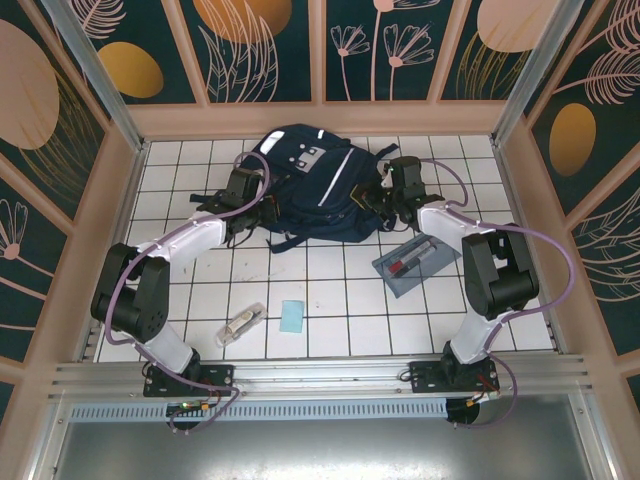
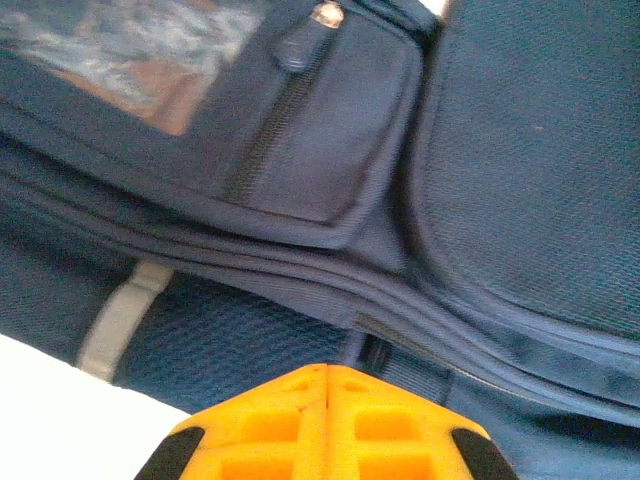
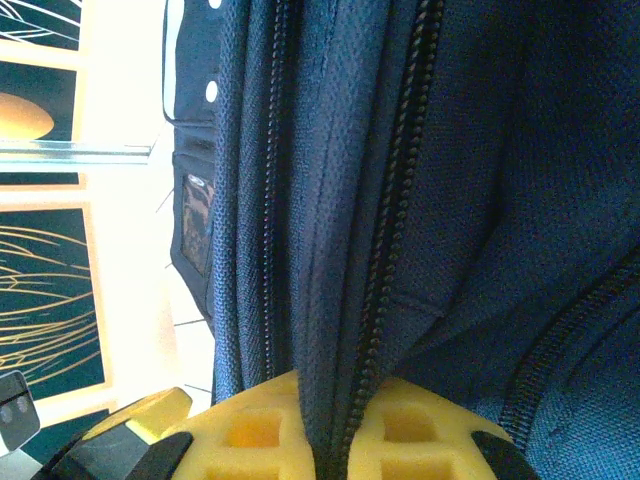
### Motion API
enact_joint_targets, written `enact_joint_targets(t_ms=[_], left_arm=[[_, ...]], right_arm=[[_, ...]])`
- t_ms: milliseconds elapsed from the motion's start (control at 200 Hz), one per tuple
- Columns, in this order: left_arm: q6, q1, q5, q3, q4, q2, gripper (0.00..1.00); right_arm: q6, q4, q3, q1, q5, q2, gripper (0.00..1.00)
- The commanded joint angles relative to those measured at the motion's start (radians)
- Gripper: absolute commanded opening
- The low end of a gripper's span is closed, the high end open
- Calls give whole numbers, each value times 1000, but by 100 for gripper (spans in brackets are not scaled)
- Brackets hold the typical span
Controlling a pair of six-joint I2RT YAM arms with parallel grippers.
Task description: Pack the student bag
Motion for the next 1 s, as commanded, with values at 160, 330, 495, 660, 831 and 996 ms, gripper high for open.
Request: enact_joint_targets(t_ms=[160, 330, 495, 660, 831, 996], left_arm=[[63, -138, 205, -6, 166, -48, 35], [38, -169, 236, 6, 183, 7, 60], [-43, -170, 198, 21, 194, 28, 84], [-227, -170, 163, 31, 265, 94, 86], [-630, -169, 178, -85, 621, 116, 87], [-837, -169, 89, -155, 846, 135, 87]], right_arm=[[27, 48, 67, 20, -33, -38, 0], [52, 62, 79, 18, -80, -50, 0], [53, 52, 75, 18, -75, -72, 0], [81, 94, 47, 26, -79, -87, 0], [148, 198, -27, 30, -96, -107, 0], [162, 221, -71, 42, -107, -125, 0]])
